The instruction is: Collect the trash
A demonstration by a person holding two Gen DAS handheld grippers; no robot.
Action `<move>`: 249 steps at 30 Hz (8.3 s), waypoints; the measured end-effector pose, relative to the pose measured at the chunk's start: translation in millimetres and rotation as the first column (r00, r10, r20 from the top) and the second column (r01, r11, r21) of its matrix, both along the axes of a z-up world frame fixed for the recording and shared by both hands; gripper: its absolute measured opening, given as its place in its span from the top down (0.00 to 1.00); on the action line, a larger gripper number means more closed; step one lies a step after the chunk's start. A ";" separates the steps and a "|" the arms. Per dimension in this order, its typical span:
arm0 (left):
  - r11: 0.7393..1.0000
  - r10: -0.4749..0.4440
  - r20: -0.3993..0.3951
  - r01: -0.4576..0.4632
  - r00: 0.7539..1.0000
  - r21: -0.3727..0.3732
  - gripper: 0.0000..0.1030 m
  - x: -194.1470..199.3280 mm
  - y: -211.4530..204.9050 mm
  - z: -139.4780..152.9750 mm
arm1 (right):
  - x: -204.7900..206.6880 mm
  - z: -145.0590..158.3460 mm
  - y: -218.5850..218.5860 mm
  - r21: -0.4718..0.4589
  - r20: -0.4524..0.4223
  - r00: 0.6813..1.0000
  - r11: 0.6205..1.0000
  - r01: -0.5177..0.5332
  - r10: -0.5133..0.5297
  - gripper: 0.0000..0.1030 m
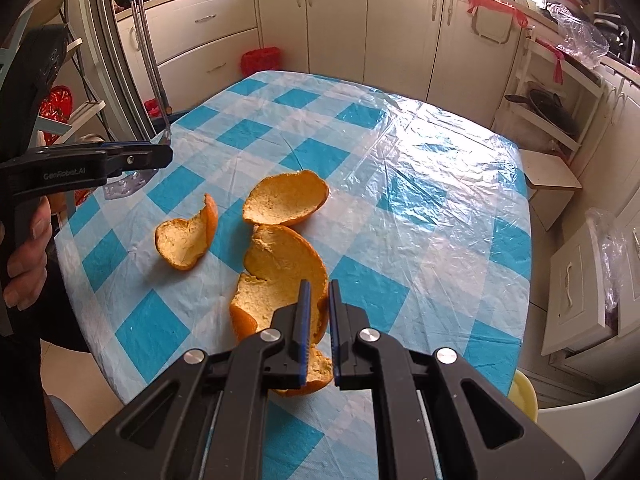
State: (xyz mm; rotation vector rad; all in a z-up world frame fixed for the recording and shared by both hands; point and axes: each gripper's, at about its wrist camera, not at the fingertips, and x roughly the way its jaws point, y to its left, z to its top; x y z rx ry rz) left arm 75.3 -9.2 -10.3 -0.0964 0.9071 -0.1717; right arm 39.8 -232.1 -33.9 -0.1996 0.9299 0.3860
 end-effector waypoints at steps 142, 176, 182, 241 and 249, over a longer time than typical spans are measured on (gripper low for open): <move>0.886 -0.427 -0.024 0.413 0.904 -0.211 0.61 -58.5 -298.5 -3.7 | -44.2 1.1 -224.4 -0.042 0.011 0.833 0.832 0.553 -0.553 0.95; 0.928 -0.367 -0.093 0.358 0.925 -0.103 0.39 -42.4 -332.5 -41.9 | -57.7 28.2 -253.6 -0.113 0.192 0.703 0.696 0.709 -0.685 0.35; 0.947 -0.317 -0.034 0.314 0.948 -0.061 0.36 -42.5 -304.5 -19.7 | -54.8 37.0 -245.0 -0.085 0.211 0.716 0.717 0.692 -0.666 0.34; 0.992 0.127 -0.101 -0.129 0.987 -0.008 0.29 -25.5 -21.7 -50.1 | 75.7 -30.5 34.7 0.155 -0.073 0.987 0.976 0.152 -0.142 0.56; 0.994 0.109 -0.102 -0.111 0.989 -0.008 0.74 -16.5 -21.8 -54.3 | 80.8 -26.5 37.8 0.159 -0.059 0.993 0.981 0.114 -0.106 0.92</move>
